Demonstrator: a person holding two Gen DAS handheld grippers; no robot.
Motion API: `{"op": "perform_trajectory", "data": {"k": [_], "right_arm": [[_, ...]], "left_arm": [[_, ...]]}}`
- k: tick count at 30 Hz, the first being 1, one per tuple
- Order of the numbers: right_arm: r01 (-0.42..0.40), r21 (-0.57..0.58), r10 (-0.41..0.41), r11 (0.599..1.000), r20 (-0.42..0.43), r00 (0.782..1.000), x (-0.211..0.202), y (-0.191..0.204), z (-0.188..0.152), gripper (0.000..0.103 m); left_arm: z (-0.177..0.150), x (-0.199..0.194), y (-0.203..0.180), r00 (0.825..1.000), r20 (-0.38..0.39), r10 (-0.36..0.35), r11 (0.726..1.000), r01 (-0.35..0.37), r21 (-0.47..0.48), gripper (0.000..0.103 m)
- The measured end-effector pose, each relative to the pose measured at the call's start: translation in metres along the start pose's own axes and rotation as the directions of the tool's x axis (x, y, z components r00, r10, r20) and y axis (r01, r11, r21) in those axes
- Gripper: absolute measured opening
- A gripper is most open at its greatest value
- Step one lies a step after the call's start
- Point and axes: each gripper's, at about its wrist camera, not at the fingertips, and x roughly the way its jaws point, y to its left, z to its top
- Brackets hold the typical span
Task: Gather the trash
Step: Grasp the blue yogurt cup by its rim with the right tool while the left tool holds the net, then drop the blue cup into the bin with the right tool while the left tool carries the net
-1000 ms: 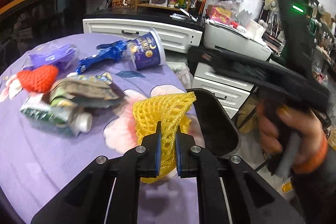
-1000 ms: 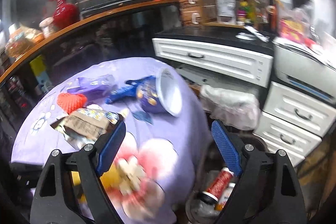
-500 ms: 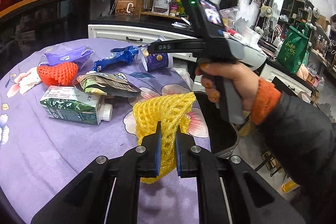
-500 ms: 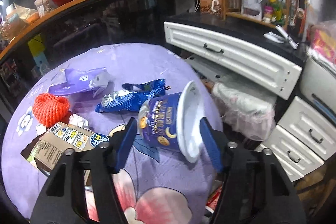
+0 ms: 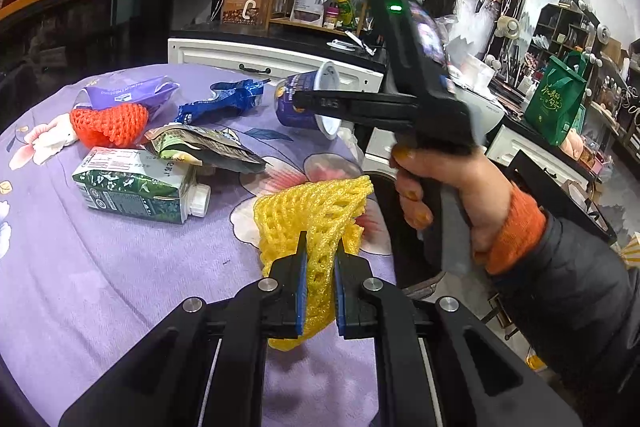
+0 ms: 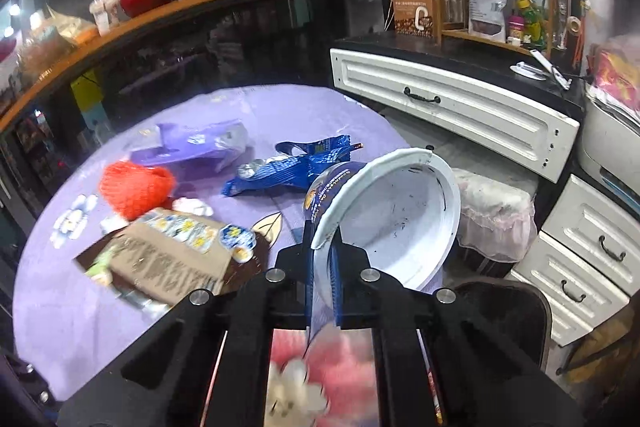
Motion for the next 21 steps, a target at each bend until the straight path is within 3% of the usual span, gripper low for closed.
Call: {"op": "perform_trajectory", "data": {"k": [5, 12, 16, 21], "right_arm": [[-0.003, 0.02, 0.002, 1.0, 0.041, 0.999, -0.05, -0.01, -0.019, 0.008], [0.081, 0.095, -0.084, 0.992, 0.031, 0.996, -0.101, -0.06, -0.061, 0.008], [0.126, 0.169, -0.119, 0.977, -0.052, 0.991, -0.095, -0.096, -0.095, 0.008], [0.161, 0.231, -0.119, 0.96, -0.184, 0.976, -0.054, -0.125, -0.139, 0.008]], "left_arm": [[-0.001, -0.008, -0.014, 1.0, 0.015, -0.016, 1.0, 0.016, 0.017, 0.011], [-0.002, -0.008, -0.046, 0.998, 0.017, -0.063, 0.997, 0.062, 0.049, 0.011], [0.001, -0.003, -0.061, 0.995, 0.015, -0.103, 0.993, 0.102, 0.056, 0.011], [0.004, 0.006, -0.081, 0.992, 0.01, -0.127, 0.989, 0.126, 0.079, 0.011]]}}
